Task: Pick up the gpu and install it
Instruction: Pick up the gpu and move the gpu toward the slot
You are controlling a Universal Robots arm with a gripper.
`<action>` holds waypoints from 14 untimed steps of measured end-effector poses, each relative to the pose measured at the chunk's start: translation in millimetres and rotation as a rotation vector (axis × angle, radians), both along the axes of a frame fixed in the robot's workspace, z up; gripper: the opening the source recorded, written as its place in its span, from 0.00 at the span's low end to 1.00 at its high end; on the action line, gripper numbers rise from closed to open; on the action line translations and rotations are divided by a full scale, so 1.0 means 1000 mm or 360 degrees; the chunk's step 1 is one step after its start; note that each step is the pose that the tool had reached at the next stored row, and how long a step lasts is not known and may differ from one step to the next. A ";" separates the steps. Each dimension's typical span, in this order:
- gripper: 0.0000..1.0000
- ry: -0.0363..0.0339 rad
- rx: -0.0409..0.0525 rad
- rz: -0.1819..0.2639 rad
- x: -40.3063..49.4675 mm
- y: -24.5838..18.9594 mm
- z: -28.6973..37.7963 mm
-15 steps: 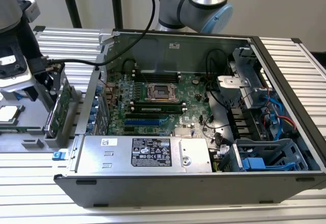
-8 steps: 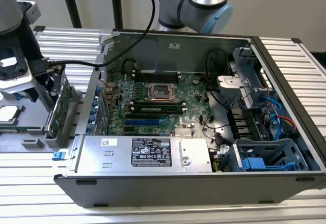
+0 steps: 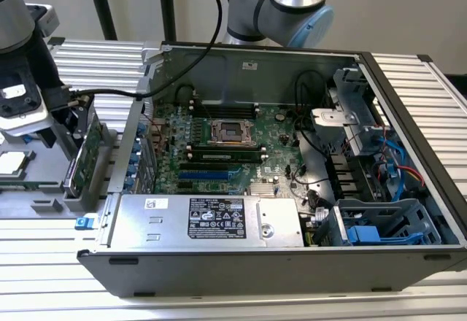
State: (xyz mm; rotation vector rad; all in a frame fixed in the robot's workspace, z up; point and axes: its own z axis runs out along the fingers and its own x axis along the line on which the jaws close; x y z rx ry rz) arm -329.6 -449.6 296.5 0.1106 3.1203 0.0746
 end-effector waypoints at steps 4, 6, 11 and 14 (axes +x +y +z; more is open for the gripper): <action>1.00 0.0000 0.0000 0.0000 0.0000 0.0000 -0.0015; 1.00 0.0000 0.0000 0.0000 0.0000 0.0000 -0.0022; 1.00 0.0000 0.0000 0.0000 0.0000 0.0000 -0.0040; 1.00 0.0000 0.0000 0.0000 0.0000 0.0000 -0.0050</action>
